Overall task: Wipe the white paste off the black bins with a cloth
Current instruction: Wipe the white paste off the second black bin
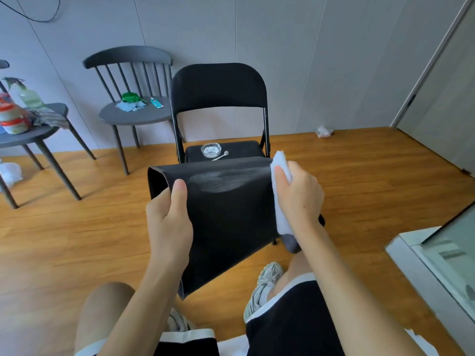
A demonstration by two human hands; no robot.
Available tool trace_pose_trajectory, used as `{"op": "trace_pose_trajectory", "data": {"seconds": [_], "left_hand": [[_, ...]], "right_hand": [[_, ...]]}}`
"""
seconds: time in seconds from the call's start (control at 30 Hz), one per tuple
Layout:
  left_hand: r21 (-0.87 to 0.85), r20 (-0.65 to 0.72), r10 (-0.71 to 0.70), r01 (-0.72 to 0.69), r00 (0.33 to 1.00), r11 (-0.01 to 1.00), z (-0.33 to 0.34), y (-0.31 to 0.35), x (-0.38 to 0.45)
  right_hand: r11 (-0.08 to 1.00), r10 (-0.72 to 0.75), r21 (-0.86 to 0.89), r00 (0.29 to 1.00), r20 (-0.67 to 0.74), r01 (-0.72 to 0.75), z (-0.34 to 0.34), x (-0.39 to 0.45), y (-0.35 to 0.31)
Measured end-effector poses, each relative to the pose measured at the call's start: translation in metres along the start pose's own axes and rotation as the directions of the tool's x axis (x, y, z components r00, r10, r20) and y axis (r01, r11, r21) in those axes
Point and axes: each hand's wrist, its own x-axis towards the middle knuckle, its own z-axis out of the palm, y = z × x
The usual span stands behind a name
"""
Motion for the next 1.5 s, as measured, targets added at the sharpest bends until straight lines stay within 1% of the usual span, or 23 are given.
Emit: {"op": "trace_pose_trajectory", "data": {"seconds": [0.03, 0.1, 0.17, 0.2, 0.27, 0.33, 0.4, 0.5, 0.6, 0.67, 0.7, 0.77, 0.83, 0.9, 1.0, 1.07, 1.13, 1.2, 1.27, 1.33, 1.4, 1.43, 1.5], "left_hand": [[0.011, 0.01, 0.008, -0.009, 1.0, 1.0, 0.002, -0.001, 0.002], [0.087, 0.027, 0.045, -0.047, 0.999, 0.995, 0.009, -0.003, 0.002], [0.164, 0.023, 0.083, -0.086, 0.996, 0.983, 0.014, -0.003, -0.001], [0.167, 0.011, 0.082, -0.083, 0.997, 0.983, 0.014, -0.003, -0.003], [0.139, -0.019, 0.058, -0.054, 0.998, 0.989, 0.009, -0.007, -0.004], [0.12, -0.051, 0.028, -0.021, 0.998, 0.992, 0.001, -0.011, -0.006], [0.078, -0.069, -0.009, 0.014, 0.998, 0.997, -0.005, -0.014, -0.008], [0.034, -0.078, -0.029, 0.031, 0.997, 0.999, -0.01, -0.016, -0.01], [0.074, -0.047, -0.004, 0.007, 0.999, 0.997, -0.016, -0.011, -0.007], [0.125, -0.026, 0.048, -0.044, 0.998, 0.991, -0.021, -0.003, -0.002], [0.154, -0.007, 0.076, -0.074, 0.997, 0.985, -0.022, 0.0, 0.001], [0.185, 0.017, 0.096, -0.098, 0.995, 0.978, -0.022, 0.004, 0.005], [0.14, 0.015, 0.046, -0.048, 0.999, 0.989, -0.019, 0.001, 0.007], [0.072, 0.009, -0.026, 0.025, 1.0, 0.997, -0.016, -0.005, 0.008], [-0.006, -0.008, -0.11, 0.11, 0.994, 0.994, -0.01, -0.008, 0.009], [-0.031, -0.041, -0.145, 0.144, 0.989, 0.989, -0.004, -0.007, 0.01], [-0.018, -0.062, -0.154, 0.153, 0.986, 0.988, 0.004, -0.005, 0.01], [-0.006, -0.05, -0.138, 0.138, 0.989, 0.99, 0.011, -0.003, 0.01], [0.007, -0.028, -0.107, 0.107, 0.994, 0.994, 0.014, -0.004, 0.008], [-0.006, -0.033, -0.11, 0.109, 0.993, 0.994, 0.013, -0.005, 0.008], [-0.028, -0.073, -0.126, 0.125, 0.989, 0.992, 0.008, -0.008, 0.008], [-0.036, -0.093, -0.129, 0.126, 0.987, 0.991, 0.004, -0.01, 0.007], [-0.029, -0.129, -0.112, 0.109, 0.985, 0.994, -0.003, -0.01, 0.003]], "right_hand": [[1.0, -0.014, 0.013, 1.0, -0.011, 0.014, 0.002, -0.002, -0.009], [0.988, -0.128, 0.082, 0.99, -0.052, 0.132, 0.004, -0.018, -0.045], [0.945, -0.242, 0.221, 0.97, -0.024, 0.242, 0.004, -0.037, -0.082], [0.919, -0.298, 0.266, 0.954, -0.007, 0.289, 0.003, -0.044, -0.094], [0.881, -0.383, 0.304, 0.924, 0.005, 0.364, 0.004, -0.046, -0.099], [0.874, -0.392, 0.312, 0.92, 0.002, 0.372, 0.008, -0.042, -0.085], [0.91, -0.339, 0.25, 0.941, -0.014, 0.331, 0.012, -0.033, -0.06], [0.977, -0.177, 0.121, 0.984, 0.007, 0.175, 0.018, -0.017, -0.015], [1.0, -0.006, 0.0, 1.0, 0.024, 0.006, 0.016, 0.002, 0.029], [0.99, 0.137, -0.049, 0.99, 0.04, -0.135, 0.01, 0.012, 0.048], [0.978, 0.203, -0.045, 0.979, 0.016, -0.202, 0.005, 0.016, 0.054], [0.956, 0.294, 0.042, 0.953, -0.069, -0.292, -0.005, 0.023, 0.056], [0.936, 0.329, 0.175, 0.936, -0.126, -0.306, -0.015, 0.028, 0.051], [0.923, 0.329, 0.256, 0.935, -0.135, -0.288, -0.025, 0.03, 0.044], [0.928, 0.255, 0.306, 0.961, -0.108, -0.212, -0.036, 0.026, 0.024], [0.938, 0.155, 0.319, 0.987, -0.029, -0.138, -0.036, 0.016, 0.003], [0.944, 0.022, 0.326, 0.997, 0.074, -0.045, -0.032, 0.001, -0.024], [0.94, -0.126, 0.335, 0.979, 0.162, 0.065, -0.024, -0.016, -0.055], [0.922, -0.251, 0.348, 0.946, 0.207, 0.169, -0.014, -0.031, -0.084], [0.902, -0.339, 0.339, 0.925, 0.169, 0.268, -0.003, -0.038, -0.1], [0.896, -0.376, 0.285, 0.923, 0.075, 0.342, 0.005, -0.036, -0.097], [0.903, -0.368, 0.253, 0.929, 0.038, 0.347, 0.007, -0.032, -0.089], [0.938, -0.304, 0.179, 0.952, 0.023, 0.295, 0.011, -0.021, -0.059]]}}
